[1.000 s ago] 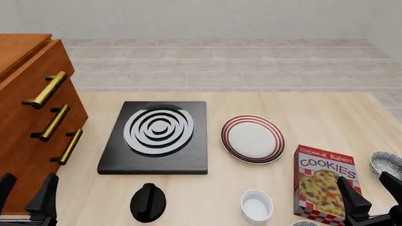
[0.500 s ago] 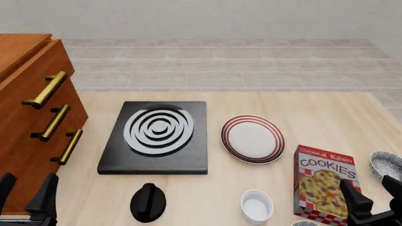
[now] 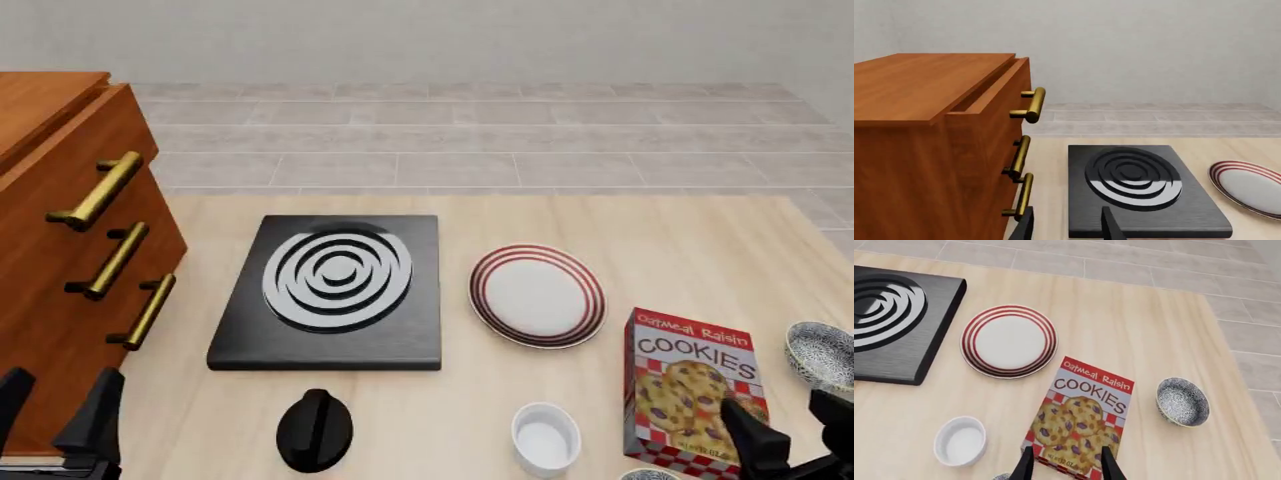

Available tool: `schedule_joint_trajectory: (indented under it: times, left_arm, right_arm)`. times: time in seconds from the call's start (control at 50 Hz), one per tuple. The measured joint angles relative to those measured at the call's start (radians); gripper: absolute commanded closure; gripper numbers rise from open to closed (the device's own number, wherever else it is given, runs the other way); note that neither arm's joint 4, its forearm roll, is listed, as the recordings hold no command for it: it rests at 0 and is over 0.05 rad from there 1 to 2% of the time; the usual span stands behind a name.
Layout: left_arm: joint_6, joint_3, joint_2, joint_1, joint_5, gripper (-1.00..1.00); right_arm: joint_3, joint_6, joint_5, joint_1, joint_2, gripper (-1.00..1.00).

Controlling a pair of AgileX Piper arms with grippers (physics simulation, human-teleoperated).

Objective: Pick the akita bowl next to the ramekin and place it on the plate.

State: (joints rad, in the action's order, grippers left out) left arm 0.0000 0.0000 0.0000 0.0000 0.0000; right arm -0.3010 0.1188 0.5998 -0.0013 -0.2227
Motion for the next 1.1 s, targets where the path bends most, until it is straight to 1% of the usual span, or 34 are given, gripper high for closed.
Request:
schedule_joint_trajectory:
  times: [0.26, 0.66, 1.1]
  left_arm:
    - [0.000, 0.000, 0.000, 0.000, 0.000, -1.00]
    - [0.000, 0.000, 0.000, 0.000, 0.000, -1.00]
    - [0.000, 0.000, 0.000, 0.000, 0.000, -1.00]
  right_arm:
    - [0.004, 0.006, 0.044, 0.015, -0.020, -1.00]
    - [0.014, 0.016, 0.067, 0.037, -0.070, -1.00]
    - [0.029, 0.032, 0.132, 0.055, -0.057, -1.00]
